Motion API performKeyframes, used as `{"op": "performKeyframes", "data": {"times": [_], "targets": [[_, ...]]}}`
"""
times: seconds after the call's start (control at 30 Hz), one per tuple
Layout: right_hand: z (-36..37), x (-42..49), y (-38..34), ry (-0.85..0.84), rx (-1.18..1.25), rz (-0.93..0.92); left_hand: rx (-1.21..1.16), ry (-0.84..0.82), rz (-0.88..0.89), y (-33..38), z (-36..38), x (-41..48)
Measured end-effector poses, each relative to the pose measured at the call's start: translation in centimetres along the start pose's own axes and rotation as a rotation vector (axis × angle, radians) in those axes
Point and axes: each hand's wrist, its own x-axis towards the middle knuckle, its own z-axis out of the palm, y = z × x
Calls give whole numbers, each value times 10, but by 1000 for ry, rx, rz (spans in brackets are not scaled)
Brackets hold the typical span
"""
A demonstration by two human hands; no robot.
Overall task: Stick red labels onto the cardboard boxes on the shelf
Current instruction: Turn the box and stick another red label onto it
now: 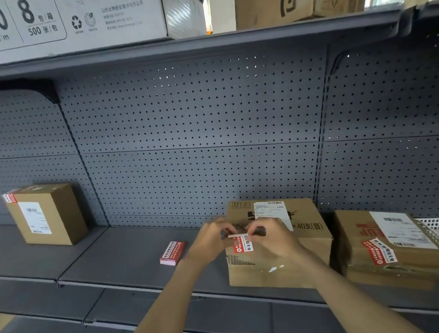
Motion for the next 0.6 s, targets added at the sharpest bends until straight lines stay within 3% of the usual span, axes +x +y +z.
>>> {"op": "performKeyframes", "data": {"times": [0.27, 0.6], "targets": [[-8, -8, 5, 34, 72, 28, 81, 41, 8, 2, 1, -4], [4, -16, 7, 57, -60, -90, 222, 43, 59, 6, -1, -9]]}}
